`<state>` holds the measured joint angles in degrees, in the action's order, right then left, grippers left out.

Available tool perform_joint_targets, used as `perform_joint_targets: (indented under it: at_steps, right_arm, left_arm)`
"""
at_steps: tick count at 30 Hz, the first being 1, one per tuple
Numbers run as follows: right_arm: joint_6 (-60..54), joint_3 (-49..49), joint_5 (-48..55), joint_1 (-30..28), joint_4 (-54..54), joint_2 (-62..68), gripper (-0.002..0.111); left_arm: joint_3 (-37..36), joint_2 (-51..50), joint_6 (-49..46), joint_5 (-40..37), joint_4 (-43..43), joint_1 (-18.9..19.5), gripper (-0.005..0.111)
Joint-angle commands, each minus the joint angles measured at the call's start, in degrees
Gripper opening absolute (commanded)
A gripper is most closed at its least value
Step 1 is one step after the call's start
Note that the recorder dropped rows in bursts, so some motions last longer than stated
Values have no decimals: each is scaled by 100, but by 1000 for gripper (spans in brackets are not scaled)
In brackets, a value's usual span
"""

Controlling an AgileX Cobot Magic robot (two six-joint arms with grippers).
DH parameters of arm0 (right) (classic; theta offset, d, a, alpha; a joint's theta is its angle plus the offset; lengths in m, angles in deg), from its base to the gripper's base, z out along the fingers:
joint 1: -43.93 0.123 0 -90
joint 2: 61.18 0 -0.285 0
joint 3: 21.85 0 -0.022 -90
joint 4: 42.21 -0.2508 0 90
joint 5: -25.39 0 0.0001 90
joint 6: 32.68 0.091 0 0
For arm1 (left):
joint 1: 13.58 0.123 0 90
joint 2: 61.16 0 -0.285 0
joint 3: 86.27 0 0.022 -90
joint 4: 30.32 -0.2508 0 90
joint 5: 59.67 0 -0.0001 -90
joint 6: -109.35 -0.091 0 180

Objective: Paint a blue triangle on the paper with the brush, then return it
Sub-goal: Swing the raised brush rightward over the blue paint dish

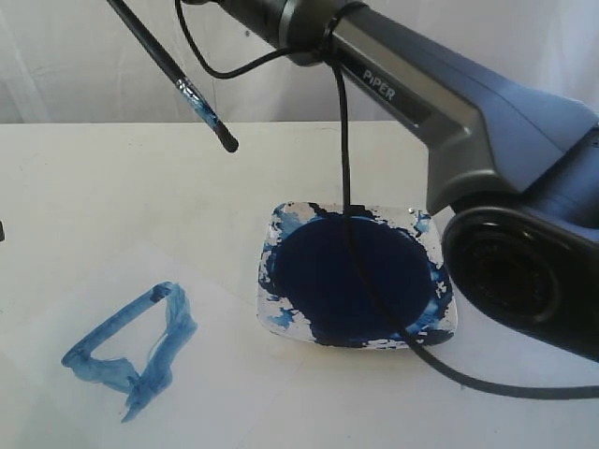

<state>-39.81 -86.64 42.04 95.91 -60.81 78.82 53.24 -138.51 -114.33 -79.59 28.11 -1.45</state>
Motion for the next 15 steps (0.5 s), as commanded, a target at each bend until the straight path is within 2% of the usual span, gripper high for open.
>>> perform_joint_targets:
  at_steps: [1,4,7,11,15]
  right_arm:
    - [-1898,30,-362,-10,-1920,-25,0]
    - [-3012,30,-634,4,-3091,-25,0]
    - [-3755,43,-828,16,-3798,-25,0]
    - [-5370,233,-1510,30,-5627,-25,0]
    - [-5938,520,-2144,105,-6010,-15,0]
  left_arm:
    - [-29,3,-11,-61,63,-24,0]
    - [-29,3,-11,-61,63,-24,0]
    - [-29,3,-11,-61,63,-24,0]
    - [-29,3,-11,-61,63,-24,0]
    - [-29,3,-11,-61,63,-24,0]
